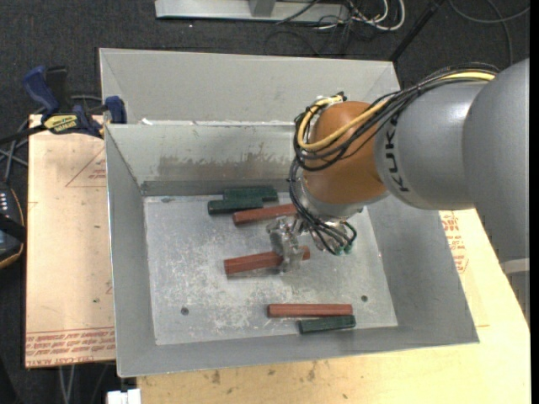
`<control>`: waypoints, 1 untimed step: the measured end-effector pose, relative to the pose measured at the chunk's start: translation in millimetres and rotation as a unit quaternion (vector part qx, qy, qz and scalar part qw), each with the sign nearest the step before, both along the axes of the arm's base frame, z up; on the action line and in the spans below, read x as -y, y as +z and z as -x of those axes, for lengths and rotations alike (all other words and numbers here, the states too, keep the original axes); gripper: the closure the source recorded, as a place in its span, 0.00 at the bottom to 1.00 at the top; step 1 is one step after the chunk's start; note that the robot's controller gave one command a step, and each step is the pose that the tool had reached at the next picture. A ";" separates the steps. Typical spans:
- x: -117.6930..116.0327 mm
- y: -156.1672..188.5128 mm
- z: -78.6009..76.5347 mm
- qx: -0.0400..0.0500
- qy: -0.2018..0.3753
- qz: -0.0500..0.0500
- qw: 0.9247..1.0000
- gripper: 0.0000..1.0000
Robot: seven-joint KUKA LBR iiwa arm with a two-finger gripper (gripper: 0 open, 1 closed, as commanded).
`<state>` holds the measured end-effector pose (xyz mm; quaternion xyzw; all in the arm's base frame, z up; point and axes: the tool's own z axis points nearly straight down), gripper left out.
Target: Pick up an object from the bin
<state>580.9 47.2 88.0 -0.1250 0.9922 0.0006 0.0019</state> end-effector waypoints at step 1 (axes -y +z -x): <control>0.0 9.1 1.8 -0.004 0.000 0.000 1.000 1.00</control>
Offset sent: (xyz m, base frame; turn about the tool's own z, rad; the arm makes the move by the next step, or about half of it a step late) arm 0.0000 0.0000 0.0345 0.0000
